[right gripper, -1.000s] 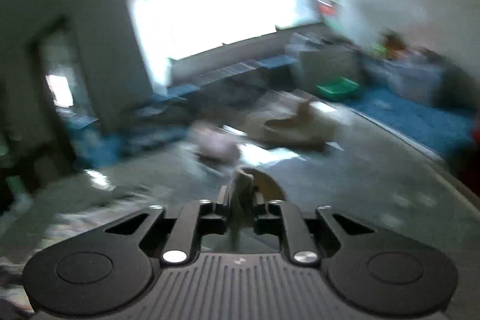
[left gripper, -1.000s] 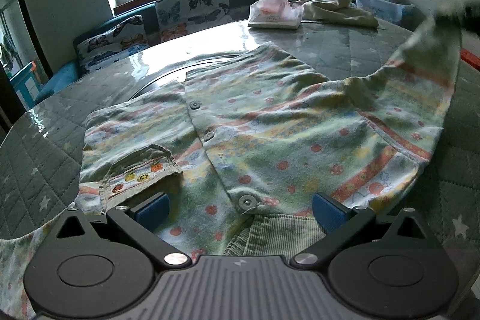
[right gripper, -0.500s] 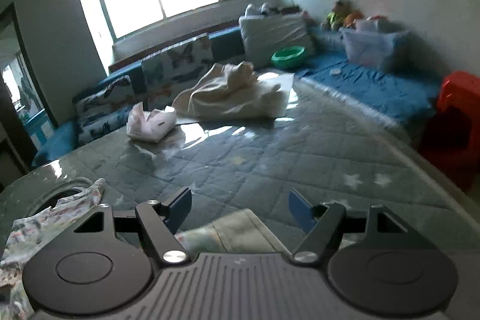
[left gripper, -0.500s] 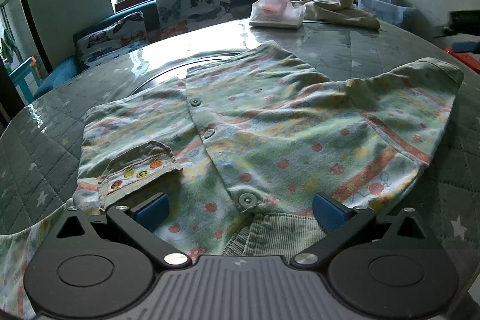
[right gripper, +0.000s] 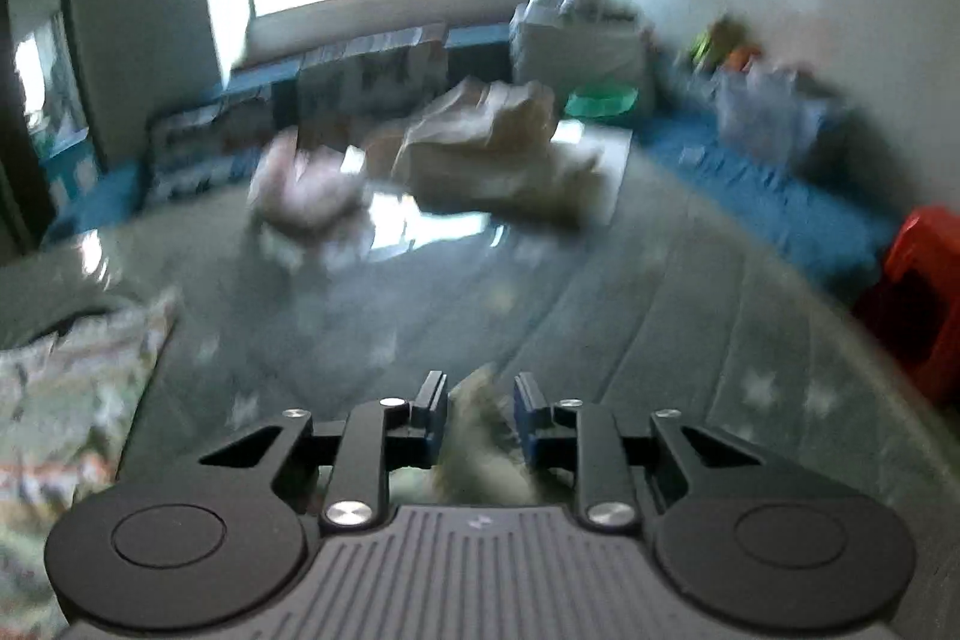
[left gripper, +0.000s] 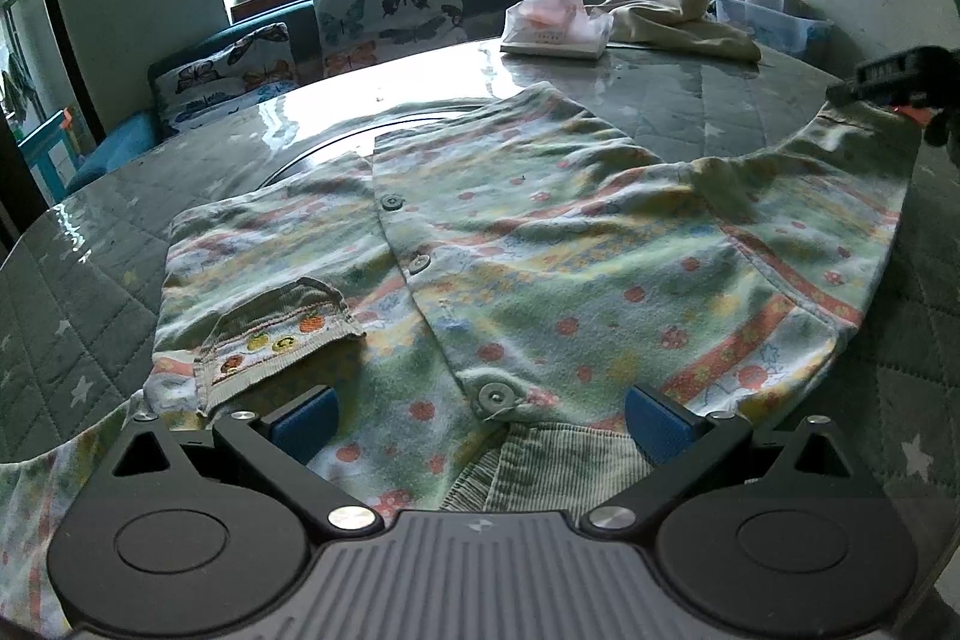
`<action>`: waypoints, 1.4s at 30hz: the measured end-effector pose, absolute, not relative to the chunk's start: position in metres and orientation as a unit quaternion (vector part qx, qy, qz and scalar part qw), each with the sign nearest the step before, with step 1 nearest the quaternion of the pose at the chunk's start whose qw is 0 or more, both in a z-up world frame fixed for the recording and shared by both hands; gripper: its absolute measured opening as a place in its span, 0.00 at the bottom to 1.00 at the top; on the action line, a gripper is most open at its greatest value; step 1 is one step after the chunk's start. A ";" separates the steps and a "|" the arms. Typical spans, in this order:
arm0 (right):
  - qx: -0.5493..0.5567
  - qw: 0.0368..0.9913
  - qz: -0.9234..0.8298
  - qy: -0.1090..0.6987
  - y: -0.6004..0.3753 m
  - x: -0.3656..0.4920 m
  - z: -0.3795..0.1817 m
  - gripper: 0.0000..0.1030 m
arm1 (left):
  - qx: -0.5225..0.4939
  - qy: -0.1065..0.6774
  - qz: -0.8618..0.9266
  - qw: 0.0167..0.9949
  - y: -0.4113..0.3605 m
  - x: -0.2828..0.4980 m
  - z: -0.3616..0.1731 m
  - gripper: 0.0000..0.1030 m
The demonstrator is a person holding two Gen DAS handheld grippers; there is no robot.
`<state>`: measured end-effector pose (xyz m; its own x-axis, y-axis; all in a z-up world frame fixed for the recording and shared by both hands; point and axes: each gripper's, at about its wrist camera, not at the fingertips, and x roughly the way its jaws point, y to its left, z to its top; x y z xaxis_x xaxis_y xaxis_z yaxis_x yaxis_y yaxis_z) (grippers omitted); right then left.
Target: Fold clothes
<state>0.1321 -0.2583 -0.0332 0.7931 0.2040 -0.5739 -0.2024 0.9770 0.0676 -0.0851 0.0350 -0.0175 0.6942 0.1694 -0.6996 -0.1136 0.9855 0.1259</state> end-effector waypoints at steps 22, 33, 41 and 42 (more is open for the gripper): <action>-0.072 0.917 0.229 0.319 -0.192 0.094 -0.057 0.75 | 0.018 0.384 0.076 0.920 0.039 -0.087 -0.019 1.00; -0.034 0.929 0.180 0.323 -0.216 0.104 -0.048 0.71 | 0.003 0.384 0.074 0.920 0.042 -0.088 -0.021 1.00; -0.070 0.902 0.280 0.322 -0.173 0.061 -0.051 0.83 | -0.005 0.385 0.074 0.920 0.044 -0.088 -0.021 1.00; -0.075 0.904 0.271 0.323 -0.176 0.060 -0.053 0.83 | -0.007 0.385 0.074 0.920 0.045 -0.089 -0.021 1.00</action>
